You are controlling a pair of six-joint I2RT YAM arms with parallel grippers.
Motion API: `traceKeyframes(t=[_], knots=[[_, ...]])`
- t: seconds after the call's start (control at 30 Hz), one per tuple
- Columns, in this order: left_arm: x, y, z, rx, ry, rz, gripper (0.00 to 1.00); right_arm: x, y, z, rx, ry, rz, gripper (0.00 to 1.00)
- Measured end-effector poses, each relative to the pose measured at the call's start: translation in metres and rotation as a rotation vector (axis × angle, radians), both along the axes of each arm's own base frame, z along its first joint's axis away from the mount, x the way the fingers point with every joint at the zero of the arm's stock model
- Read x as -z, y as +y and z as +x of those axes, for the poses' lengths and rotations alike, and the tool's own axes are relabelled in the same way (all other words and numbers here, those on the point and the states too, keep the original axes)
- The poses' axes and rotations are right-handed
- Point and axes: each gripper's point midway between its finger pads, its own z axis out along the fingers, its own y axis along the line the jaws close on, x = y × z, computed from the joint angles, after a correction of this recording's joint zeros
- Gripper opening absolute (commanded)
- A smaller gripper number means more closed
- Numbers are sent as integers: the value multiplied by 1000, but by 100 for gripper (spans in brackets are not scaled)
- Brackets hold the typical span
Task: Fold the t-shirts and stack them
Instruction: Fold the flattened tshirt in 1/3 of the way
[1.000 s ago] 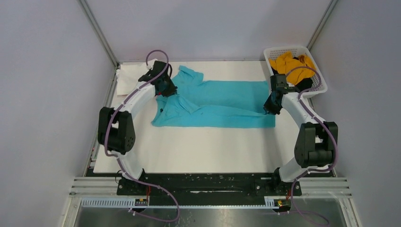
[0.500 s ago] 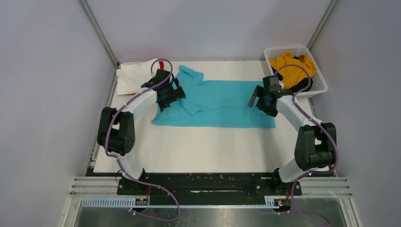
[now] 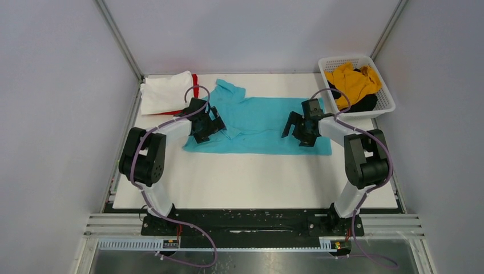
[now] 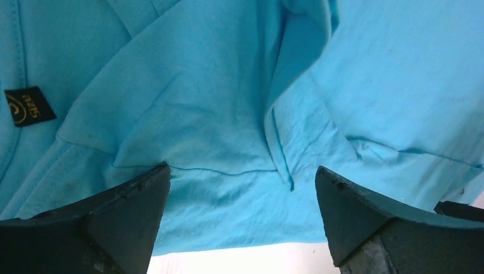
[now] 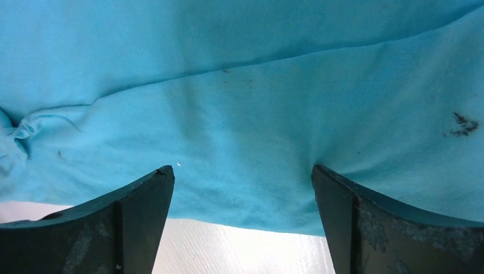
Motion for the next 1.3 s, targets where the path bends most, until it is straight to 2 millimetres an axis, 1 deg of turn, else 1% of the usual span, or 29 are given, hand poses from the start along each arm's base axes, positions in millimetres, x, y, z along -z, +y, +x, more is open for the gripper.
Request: traceKeyframes(t=[0.1,0.2,0.3,0.4,0.5,0.67,0.8,0.83,0.9,1.0,1.1,1.2,1.27,1.3], knots=[[0,3,-10,-6,-28,-12,99,0,1,-10,2,-30,32,100],[0,7,-26,-13,-45,-24,99,-1,2,-32,-4,-42,70,100],[0,13,-47,-23,-53,-34,99,-2,2,-56,-13,-41,102,99],[1,21,-77,-38,-56,-45,99,-3,1,-80,-15,-38,127,99],[1,26,-102,-47,-54,-56,99,-4,0,-104,-16,-36,143,99],[0,26,-145,-52,-61,-93,99,-4,-6,-146,-21,-3,146,99],[-1,21,-188,-25,-26,-109,99,-5,-14,-172,-33,35,120,100],[-1,21,-198,-22,-16,-110,99,-5,-17,-177,-38,40,108,99],[-2,23,-210,-22,2,-103,99,-8,-20,-183,-52,36,95,99],[-3,26,-219,-22,14,-90,99,-14,-23,-183,-64,4,81,100],[-6,23,-219,-10,17,-85,99,-20,-23,-179,-78,-33,83,99],[-12,16,-211,3,10,-89,99,-25,-22,-174,-85,-59,85,100],[-15,9,-201,9,-3,-97,96,-26,-21,-172,-88,-71,86,99],[-15,6,-197,11,-5,-98,92,-27,-21,-171,-89,-74,87,99]])
